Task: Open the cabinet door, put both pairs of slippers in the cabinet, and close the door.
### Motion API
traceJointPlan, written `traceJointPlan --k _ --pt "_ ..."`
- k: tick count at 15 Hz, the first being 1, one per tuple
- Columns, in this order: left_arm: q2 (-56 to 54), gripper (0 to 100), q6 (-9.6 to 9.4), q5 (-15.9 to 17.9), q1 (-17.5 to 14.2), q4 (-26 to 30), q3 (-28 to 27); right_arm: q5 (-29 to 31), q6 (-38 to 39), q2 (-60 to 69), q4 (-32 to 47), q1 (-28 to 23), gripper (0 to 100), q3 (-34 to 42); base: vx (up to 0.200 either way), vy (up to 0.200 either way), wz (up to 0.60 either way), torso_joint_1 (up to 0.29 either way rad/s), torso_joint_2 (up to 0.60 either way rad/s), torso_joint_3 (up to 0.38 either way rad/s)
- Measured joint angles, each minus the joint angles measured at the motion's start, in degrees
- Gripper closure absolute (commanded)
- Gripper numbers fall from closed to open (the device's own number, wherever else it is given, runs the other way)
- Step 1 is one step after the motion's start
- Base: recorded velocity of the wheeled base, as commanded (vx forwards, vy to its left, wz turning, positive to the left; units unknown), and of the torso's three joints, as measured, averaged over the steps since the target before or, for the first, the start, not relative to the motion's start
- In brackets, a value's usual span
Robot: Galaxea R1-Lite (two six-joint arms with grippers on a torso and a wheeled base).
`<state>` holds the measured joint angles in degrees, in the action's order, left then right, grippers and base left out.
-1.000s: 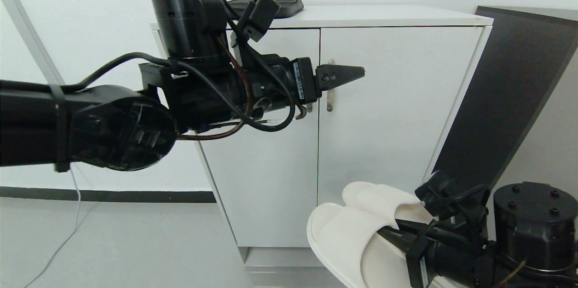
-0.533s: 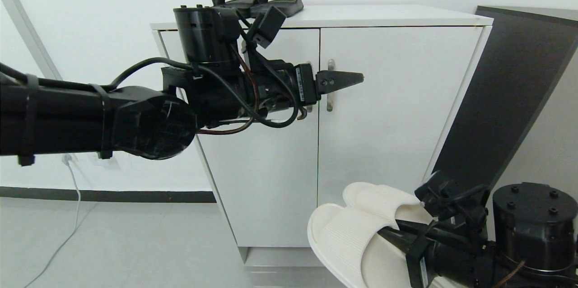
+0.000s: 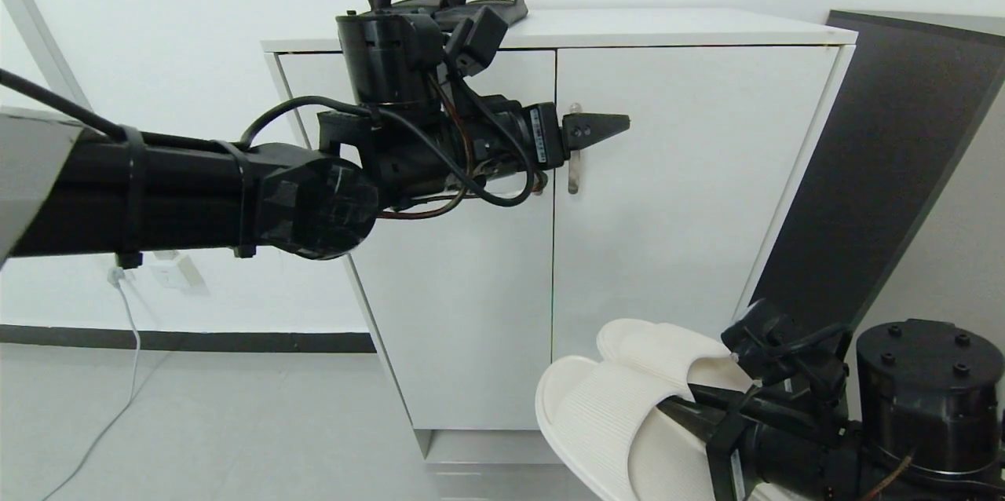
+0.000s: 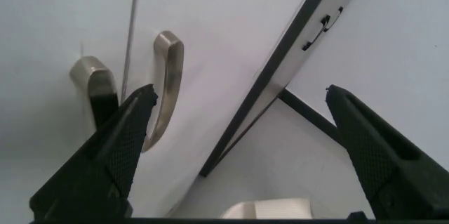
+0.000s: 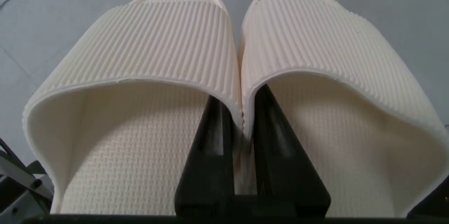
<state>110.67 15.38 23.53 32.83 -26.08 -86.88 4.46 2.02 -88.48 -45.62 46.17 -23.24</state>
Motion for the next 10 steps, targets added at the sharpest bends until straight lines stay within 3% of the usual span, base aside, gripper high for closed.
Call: traceJointPlan --k 7,8,10 --pt "4.6 0 -0.01 -2.0 0.0 1.5 -4.7 0.0 0.0 0.0 0.0 -0.1 100 0.3 0.0 0.0 0.0 0.0 0.0 0.0" --pt "4.9 100 -0.04 -2.1 0.0 1.5 -4.9 0.0 0.0 0.0 0.0 -0.2 100 0.3 0.0 0.0 0.0 0.0 0.0 0.0" --pt "5.1 100 -0.04 -2.4 0.2 1.5 -4.8 0.0 0.0 0.0 0.0 -0.2 100 0.3 0.0 0.0 0.0 0.0 0.0 0.0"
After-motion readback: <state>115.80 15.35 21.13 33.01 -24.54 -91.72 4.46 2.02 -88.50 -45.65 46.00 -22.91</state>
